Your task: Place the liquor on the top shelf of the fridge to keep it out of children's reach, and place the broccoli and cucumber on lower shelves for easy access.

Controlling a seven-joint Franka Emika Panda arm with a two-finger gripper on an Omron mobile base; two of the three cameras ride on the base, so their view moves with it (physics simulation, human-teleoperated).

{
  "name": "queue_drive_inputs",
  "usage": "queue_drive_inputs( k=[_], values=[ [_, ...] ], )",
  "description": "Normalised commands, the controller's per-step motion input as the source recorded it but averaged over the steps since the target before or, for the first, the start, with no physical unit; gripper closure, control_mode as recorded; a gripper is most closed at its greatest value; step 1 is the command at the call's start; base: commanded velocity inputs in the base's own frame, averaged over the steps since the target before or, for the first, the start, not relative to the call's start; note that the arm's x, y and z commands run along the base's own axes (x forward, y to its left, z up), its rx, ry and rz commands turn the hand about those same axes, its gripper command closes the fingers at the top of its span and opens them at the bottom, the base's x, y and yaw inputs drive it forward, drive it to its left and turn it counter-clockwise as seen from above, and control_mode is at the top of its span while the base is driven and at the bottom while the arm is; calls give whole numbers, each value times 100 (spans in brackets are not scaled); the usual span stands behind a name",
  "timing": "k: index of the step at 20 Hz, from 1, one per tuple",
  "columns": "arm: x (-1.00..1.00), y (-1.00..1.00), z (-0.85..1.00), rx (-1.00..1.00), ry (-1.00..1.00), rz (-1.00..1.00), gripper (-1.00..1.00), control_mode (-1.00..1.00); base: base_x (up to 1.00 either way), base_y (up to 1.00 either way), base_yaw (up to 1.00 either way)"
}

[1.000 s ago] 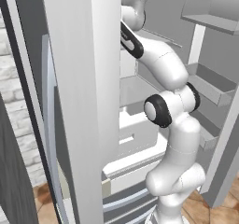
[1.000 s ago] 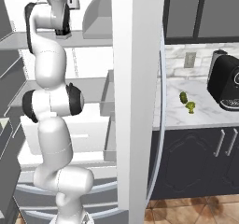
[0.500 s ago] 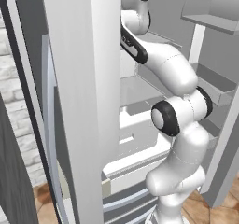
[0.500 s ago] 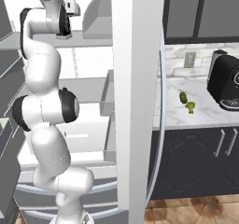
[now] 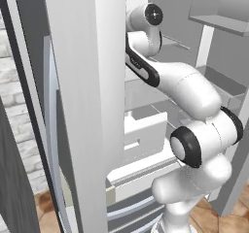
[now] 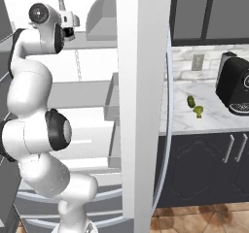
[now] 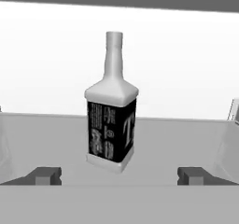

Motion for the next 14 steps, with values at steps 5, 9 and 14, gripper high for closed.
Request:
queue_drive_inputs(
  k=[5, 9, 14],
  values=[
    [-80, -37, 0, 1, 0, 0, -100, -100, 0, 0, 0],
    [-93, -41, 4, 3, 3, 0, -100, -100, 0, 0, 0],
    [-99, -30, 1, 0, 8, 0, -100, -100, 0, 0, 0]
  ],
)
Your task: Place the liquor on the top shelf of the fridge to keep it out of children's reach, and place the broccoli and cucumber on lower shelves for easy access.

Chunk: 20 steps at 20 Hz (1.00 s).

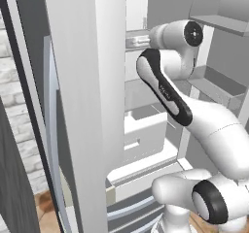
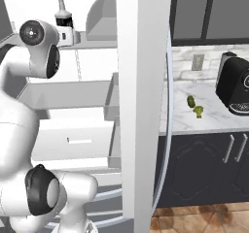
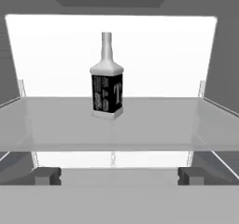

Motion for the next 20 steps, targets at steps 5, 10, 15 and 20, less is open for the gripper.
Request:
queue_drive_inputs(
  k=[5, 10, 15, 20],
  values=[
    [-97, -25, 0, 0, 17, 0, -100, -100, 0, 0, 0],
    [-69, -18, 0, 0, 19, -1, -100, -100, 0, 0, 0],
    [-51, -13, -9, -2, 19, -4, -100, -100, 0, 0, 0],
    [-37, -11, -47, -5, 13, -4, -100, -100, 0, 0, 0]
  ],
)
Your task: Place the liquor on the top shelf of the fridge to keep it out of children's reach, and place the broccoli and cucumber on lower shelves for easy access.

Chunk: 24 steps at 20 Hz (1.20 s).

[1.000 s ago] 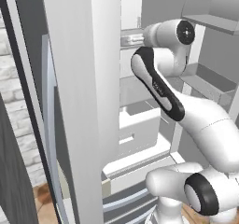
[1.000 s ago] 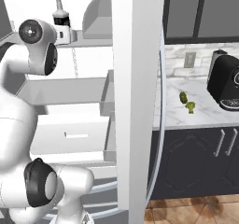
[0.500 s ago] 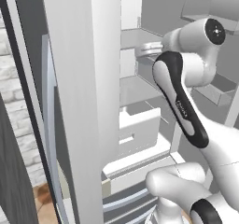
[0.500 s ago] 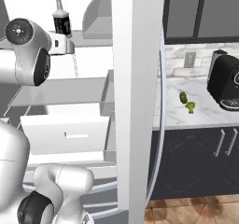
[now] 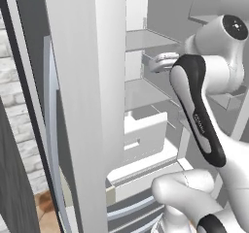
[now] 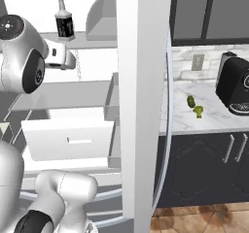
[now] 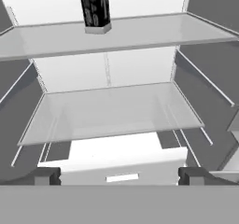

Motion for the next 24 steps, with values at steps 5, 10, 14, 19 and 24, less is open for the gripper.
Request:
queue_drive_inputs(
  k=[5, 10, 14, 19, 24],
  values=[
    [-28, -12, -64, -4, 7, -2, -100, -100, 0, 0, 0],
    [-15, -5, -57, 0, 7, 0, -100, -100, 0, 0, 0],
    [-13, 0, -51, -2, 7, -1, -100, -100, 0, 0, 0],
    [-3, 0, -10, -1, 1, 0, -100, 100, -22, -7, -3],
    [0, 0, 0, 0, 0, 0, -100, 100, -64, -27, -9]
  ],
)
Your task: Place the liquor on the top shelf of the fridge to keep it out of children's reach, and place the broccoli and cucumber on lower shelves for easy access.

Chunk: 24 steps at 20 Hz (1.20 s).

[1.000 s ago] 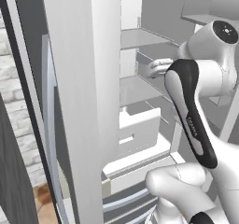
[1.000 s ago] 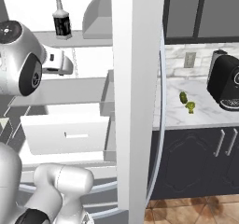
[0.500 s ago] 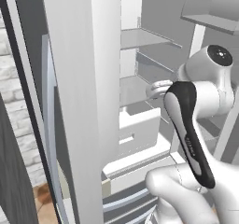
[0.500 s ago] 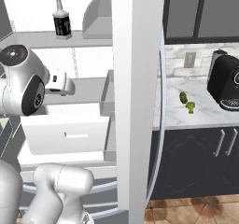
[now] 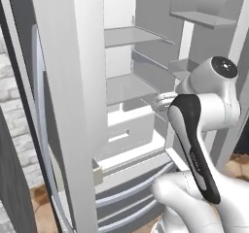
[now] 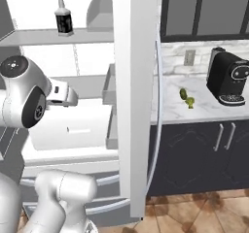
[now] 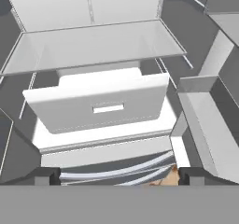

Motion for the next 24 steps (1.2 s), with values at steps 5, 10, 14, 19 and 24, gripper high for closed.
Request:
queue_drive_inputs(
  k=[5, 10, 14, 19, 24],
  values=[
    [0, 0, 0, 0, 0, 0, -100, 100, -69, -31, -14],
    [0, 0, 0, 0, 0, 0, -100, 100, -45, -54, -10],
    [0, 0, 0, 0, 0, 0, -100, 100, -15, -84, -3],
    [0, 0, 0, 0, 0, 0, -100, 100, -1, -98, 0],
    [0, 0, 0, 0, 0, 0, -100, 100, 0, -100, 0]
  ],
)
